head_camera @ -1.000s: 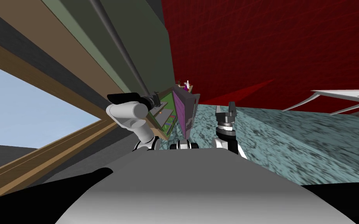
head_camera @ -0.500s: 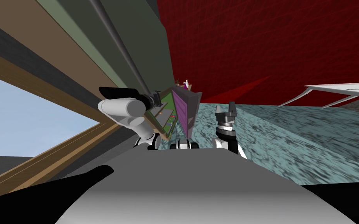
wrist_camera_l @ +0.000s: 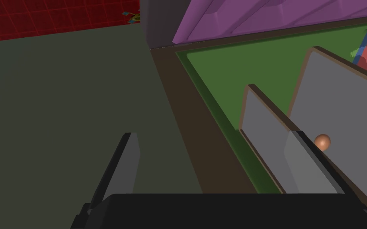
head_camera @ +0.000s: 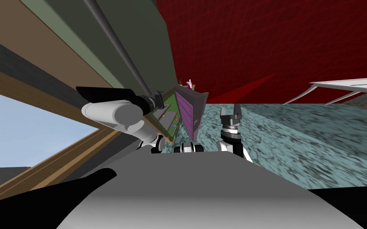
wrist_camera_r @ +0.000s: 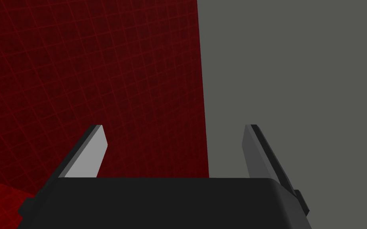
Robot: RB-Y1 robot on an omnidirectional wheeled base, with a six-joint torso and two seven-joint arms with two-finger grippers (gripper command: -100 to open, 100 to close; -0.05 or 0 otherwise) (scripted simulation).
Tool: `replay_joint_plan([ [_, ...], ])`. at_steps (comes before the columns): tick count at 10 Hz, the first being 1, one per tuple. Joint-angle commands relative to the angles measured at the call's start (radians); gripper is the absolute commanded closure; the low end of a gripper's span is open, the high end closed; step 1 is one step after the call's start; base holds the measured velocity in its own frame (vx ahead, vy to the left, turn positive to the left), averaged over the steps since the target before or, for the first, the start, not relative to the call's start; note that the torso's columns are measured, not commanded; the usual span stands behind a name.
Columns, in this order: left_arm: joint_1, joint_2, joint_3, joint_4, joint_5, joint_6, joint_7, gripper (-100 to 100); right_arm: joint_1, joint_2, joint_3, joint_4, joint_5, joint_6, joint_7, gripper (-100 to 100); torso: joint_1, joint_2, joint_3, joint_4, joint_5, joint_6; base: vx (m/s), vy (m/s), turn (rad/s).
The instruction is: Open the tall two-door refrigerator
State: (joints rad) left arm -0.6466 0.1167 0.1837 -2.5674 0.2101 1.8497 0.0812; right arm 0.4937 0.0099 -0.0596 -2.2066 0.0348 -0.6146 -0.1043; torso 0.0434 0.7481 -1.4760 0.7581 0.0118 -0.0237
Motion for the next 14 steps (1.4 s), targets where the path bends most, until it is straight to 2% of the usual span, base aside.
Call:
replay_joint_plan([
  [1,-0.038,0.014,0.006,-0.028,-0.036,-0.013,0.005,-100,0.0,0.0,0.0,0.0,0.0,0.0,0.0,0,-0.001,-0.002,-0.002,-0.002,0.0,0.002,0.004,0.009,-0.003],
  [3,-0.041,0.014,0.006,-0.045,-0.035,-0.007,0.005,-100,0.0,0.0,0.0,0.0,0.0,0.0,0.0,0,-0.001,0.001,0.002,-0.002,0.0,0.002,0.004,0.012,-0.01],
  [4,-0.022,-0.004,-0.014,-0.038,-0.018,0.01,0.008,-100,0.0,0.0,0.0,0.0,0.0,0.0,0.0,0,-0.001,0.001,0.002,-0.003,0.0,0.002,0.002,-0.029,-0.077],
  [6,-0.056,0.012,-0.029,-0.041,-0.014,0.055,-0.004,-100,0.0,0.0,0.0,0.0,0.0,0.0,0.0,0,-0.025,-0.005,0.002,-0.013,-0.005,0.013,0.099,-0.143,-0.059],
  [7,-0.048,0.006,-0.028,-0.039,-0.011,0.047,0.0,-100,0.0,0.0,0.0,0.0,0.0,0.0,0.0,0,-0.039,-0.01,-0.001,-0.018,-0.01,0.019,0.045,-0.072,0.015],
  [8,-0.031,-0.003,-0.022,-0.038,-0.014,0.023,0.006,100,0.0,0.0,0.0,0.0,0.0,0.0,0.0,0,-0.04,-0.01,0.0,-0.019,-0.011,0.022,-0.062,0.096,0.041],
  [9,-0.041,0.0,-0.026,-0.039,-0.011,0.037,0.002,100,0.0,0.0,0.0,0.0,0.0,0.0,0.0,0,-0.032,-0.005,0.003,-0.019,-0.008,0.021,-0.035,0.05,-0.045],
  [10,-0.043,0.009,-0.023,-0.029,-0.029,0.03,0.004,100,0.0,0.0,0.0,0.0,0.0,0.0,0.0,0,-0.032,-0.005,0.004,-0.018,-0.007,0.018,0.008,-0.131,0.024],
  [11,-0.044,0.02,-0.017,-0.021,-0.049,0.028,0.005,100,0.0,0.0,0.0,0.0,0.0,0.0,0.0,0,-0.04,-0.007,0.003,-0.019,-0.009,0.018,0.049,-0.292,0.12],
  [12,-0.044,0.02,-0.017,-0.021,-0.049,0.028,0.005,100,0.0,0.001,0.0,0.0,0.0,0.0,0.0,0,-0.051,-0.01,0.0,-0.02,-0.013,0.022,0.042,-0.334,0.063],
  [14,-0.048,0.042,-0.007,-0.005,-0.088,0.024,0.007,100,0.0,0.001,0.001,0.0,0.0,0.0,0.0,0,-0.047,-0.011,-0.001,-0.02,-0.013,0.024,0.04,-0.331,0.071],
])
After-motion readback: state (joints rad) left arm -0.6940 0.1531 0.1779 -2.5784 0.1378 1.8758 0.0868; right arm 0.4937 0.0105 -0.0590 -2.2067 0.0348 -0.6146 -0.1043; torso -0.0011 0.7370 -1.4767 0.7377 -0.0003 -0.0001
